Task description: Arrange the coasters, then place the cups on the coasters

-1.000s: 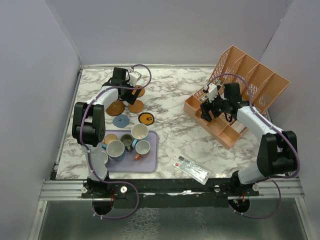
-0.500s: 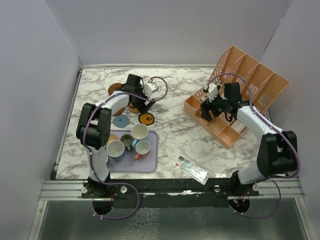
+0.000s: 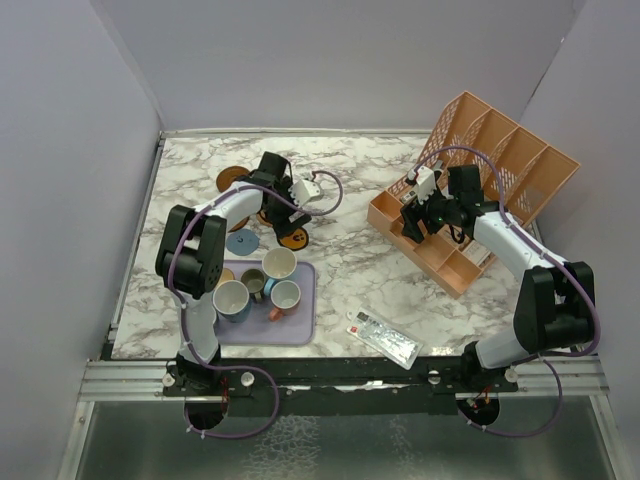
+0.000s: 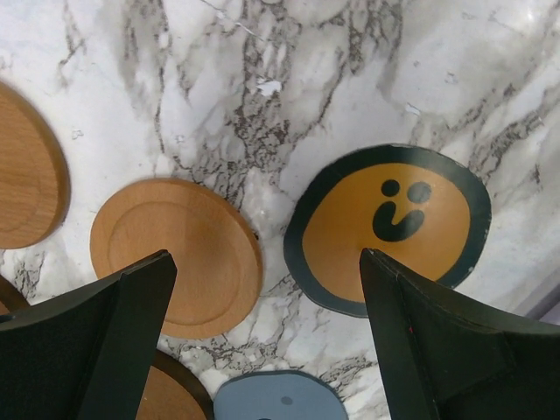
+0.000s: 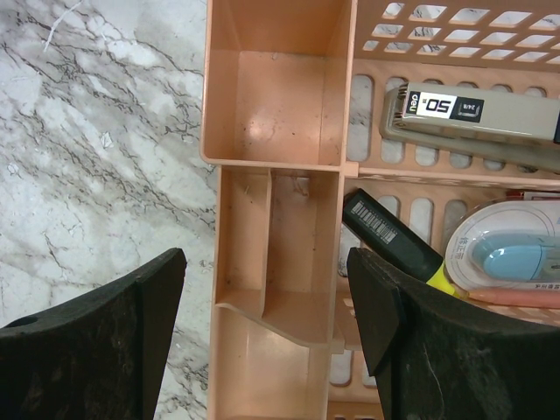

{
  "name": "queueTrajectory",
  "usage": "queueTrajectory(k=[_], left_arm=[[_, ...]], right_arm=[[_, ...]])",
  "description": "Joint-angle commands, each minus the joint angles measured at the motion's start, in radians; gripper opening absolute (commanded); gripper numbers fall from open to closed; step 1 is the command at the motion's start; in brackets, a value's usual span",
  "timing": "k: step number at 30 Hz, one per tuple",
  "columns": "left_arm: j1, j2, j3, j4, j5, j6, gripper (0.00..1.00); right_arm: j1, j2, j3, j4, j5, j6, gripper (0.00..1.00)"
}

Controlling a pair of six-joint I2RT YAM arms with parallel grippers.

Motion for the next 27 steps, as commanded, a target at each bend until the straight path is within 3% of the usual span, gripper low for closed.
queueTrajectory(k=[1,16,27], left_arm=[[-0.008,0.001,0.012,-0.075,0.067,0.141,0.90],[-0.051,0.053,0.060,-0.195,0.177,0.432,0.91],[-0.057,0.092,0.101,-0.318,0.242,0.560,0.96]], right_arm=[[-0.004,0.003,0.027,-0.008,-0.015,-0.018,0.75],[-0.004,0.005,0.027,-0.013,-0.013,-0.027,0.75],[-0.004,0.013,0.030,-0.019,-0.017,-0.033,0.75]])
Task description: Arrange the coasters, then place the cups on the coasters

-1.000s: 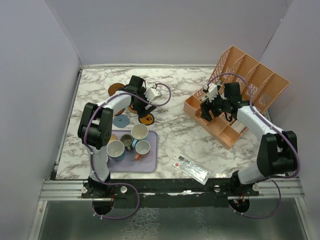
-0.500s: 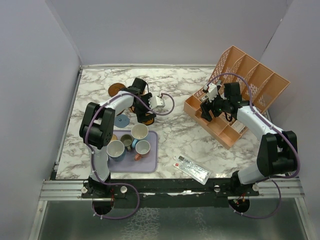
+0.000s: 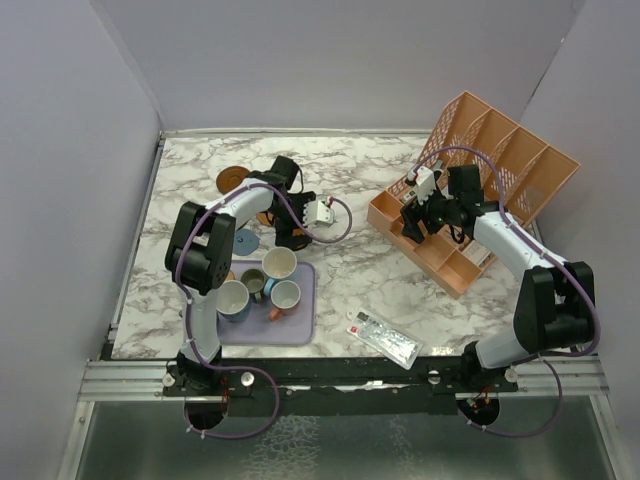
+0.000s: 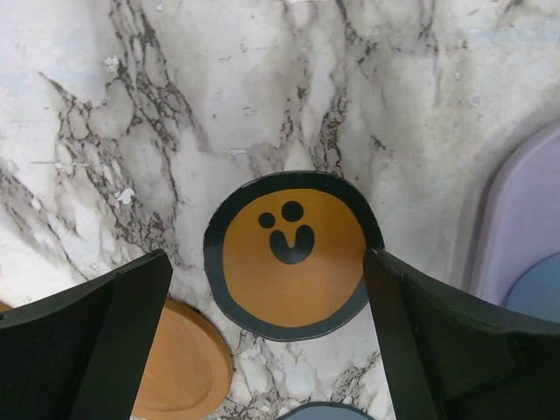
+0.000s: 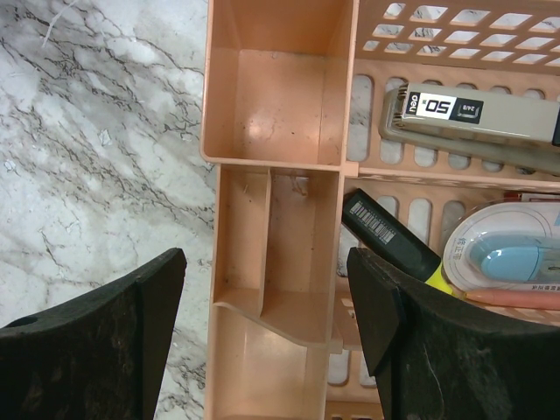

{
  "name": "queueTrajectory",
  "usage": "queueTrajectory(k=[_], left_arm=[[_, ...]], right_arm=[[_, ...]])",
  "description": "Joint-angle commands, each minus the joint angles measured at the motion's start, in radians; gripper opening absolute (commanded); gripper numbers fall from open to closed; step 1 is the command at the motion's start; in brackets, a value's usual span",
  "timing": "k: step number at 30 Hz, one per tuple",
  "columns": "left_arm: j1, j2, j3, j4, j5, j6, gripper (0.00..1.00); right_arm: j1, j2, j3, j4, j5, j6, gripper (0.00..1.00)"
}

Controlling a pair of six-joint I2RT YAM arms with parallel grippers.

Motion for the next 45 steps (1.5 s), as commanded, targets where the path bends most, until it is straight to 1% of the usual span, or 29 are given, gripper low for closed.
queueTrajectory(k=[1,7,14,23,31,38,42,45], left_arm=[[-0.005,0.036,0.018,-0.089,0.070,0.097,0.96],[-0.005,0.047,0.027,-0.109,0.078,0.128,0.99],[-0.005,0.067,0.036,-0.123,0.066,0.156,0.99],[-0.004,0.131,0.106,-0.116,0.033,0.101,0.99],[-0.005,0.194,0.209,-0.105,0.045,0.082,0.87],[-0.008,0.258,0.305,-0.101,0.111,0.029,0.81],[-0.008,0.283,0.380,-0.087,0.160,-0.056,0.79],[-0.006,0.260,0.399,-0.085,0.192,-0.087,0.82]], right_arm=[[-0.004,0.014,0.030,-0.019,-0.016,-0.018,0.75],[-0.004,0.019,0.030,-0.021,-0.017,-0.021,0.75],[-0.004,0.025,0.032,-0.022,-0.014,-0.024,0.75],[-0.004,0.028,0.033,-0.026,-0.017,-0.023,0.75],[-0.004,0.034,0.031,-0.027,-0.012,-0.026,0.75],[-0.004,0.043,0.034,-0.027,-0.010,-0.029,0.75],[-0.004,0.046,0.035,-0.028,-0.011,-0.030,0.75],[-0.004,0.049,0.038,-0.031,-0.013,-0.030,0.75]])
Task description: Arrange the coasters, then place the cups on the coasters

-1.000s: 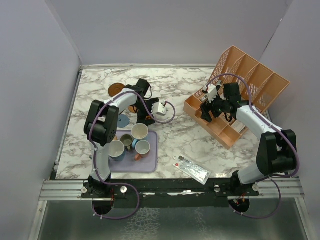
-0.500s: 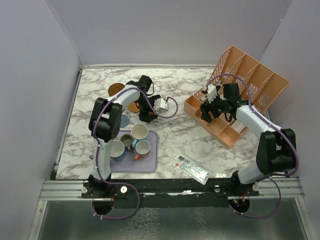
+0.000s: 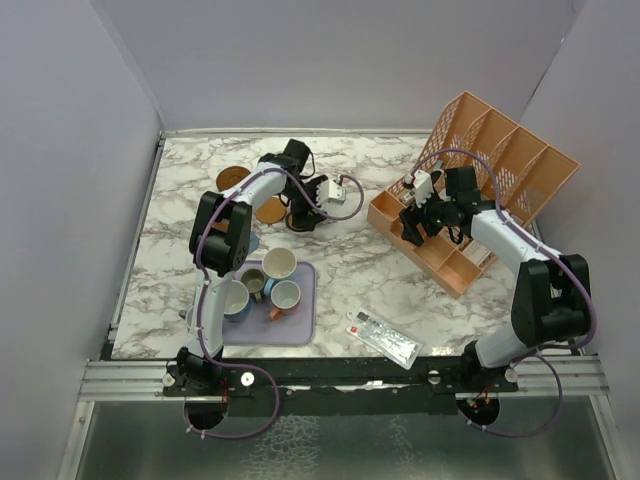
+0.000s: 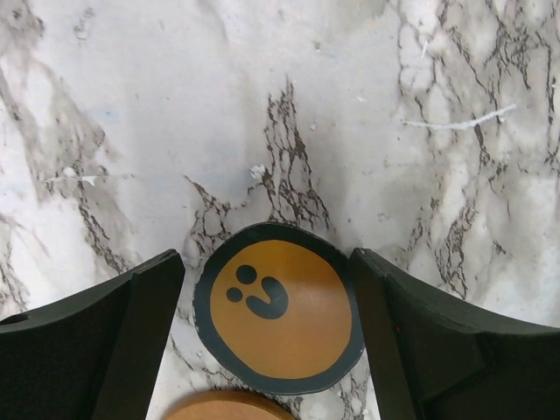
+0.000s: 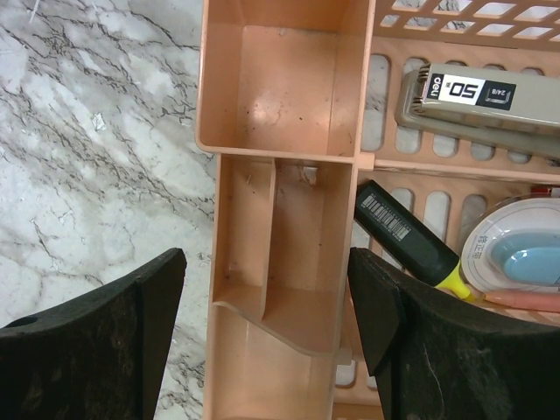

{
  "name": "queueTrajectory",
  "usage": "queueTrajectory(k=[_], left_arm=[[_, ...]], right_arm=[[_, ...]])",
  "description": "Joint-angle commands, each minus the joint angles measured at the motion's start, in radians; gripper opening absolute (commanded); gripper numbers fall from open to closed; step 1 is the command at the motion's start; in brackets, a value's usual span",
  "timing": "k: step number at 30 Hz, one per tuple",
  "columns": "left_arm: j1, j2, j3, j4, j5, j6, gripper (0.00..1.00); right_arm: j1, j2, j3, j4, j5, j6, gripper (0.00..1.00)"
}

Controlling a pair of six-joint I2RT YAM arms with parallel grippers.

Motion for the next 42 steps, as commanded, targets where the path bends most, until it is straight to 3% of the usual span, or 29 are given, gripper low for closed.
queueTrajectory(k=[1,10,21,33,42], left_arm=[[-0.004,-0.002,0.026,0.028,0.082,-0.055,0.83],[0.055,-0.090,-0.078,0.029,0.057,-0.015,0.93],[0.081,-0.061,-0.114,0.041,0.036,-0.021,0.95],[0.081,0.095,0.098,0.076,0.011,-0.135,0.77],[0.086,0.201,0.253,0.109,-0.053,-0.250,0.73]], right_arm=[[-0.003,0.012,0.035,-0.014,-0.013,-0.013,0.75],[-0.003,0.010,0.038,-0.018,-0.022,-0.014,0.75],[-0.004,0.004,0.037,-0.020,-0.023,-0.015,0.75],[-0.003,0.011,0.037,-0.021,-0.017,-0.017,0.75],[-0.003,0.013,0.037,-0.021,-0.014,-0.019,0.75]])
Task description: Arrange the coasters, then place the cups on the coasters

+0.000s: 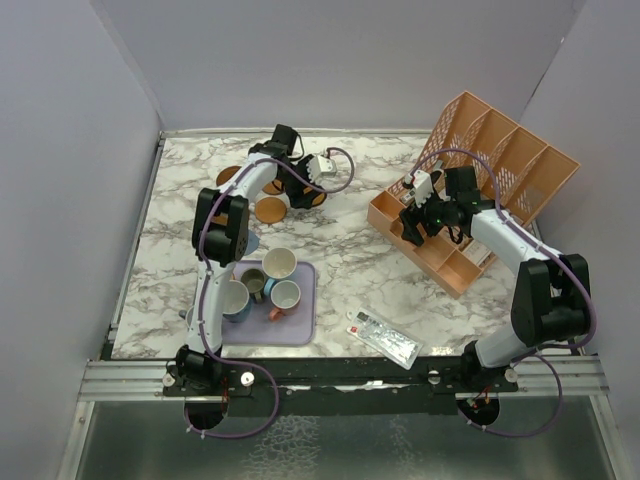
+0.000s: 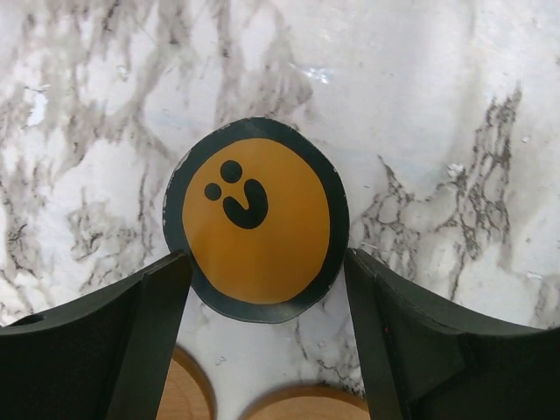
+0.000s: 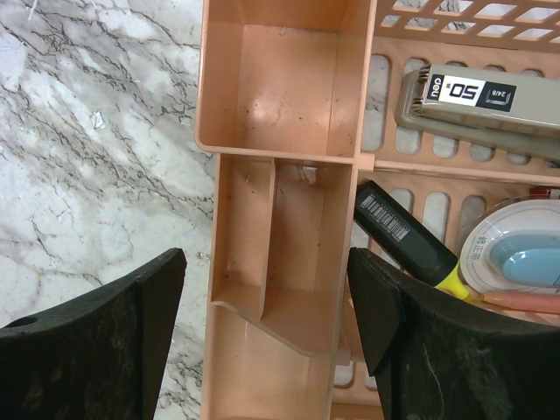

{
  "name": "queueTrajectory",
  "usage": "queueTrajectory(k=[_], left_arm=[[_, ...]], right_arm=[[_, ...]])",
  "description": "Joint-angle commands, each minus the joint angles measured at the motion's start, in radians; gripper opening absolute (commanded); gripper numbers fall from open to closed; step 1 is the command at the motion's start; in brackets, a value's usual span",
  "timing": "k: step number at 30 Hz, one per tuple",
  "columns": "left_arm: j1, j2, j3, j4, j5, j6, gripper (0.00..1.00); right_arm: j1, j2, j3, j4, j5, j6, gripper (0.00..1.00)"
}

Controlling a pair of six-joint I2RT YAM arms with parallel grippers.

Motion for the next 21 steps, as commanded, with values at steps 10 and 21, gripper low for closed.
queueTrajectory(k=[10,21], left_arm=[[0.014,0.084,0.066,0.089,-0.136,-0.111,0.72],[0.025,0.077,0.066,0.142,-0.155,-0.158,0.75]], right_arm=[[-0.003,0.000,0.032,-0.018,-0.018,-0.007,0.75],[-0.003,-0.004,0.032,-0.019,-0.022,-0.007,0.75]])
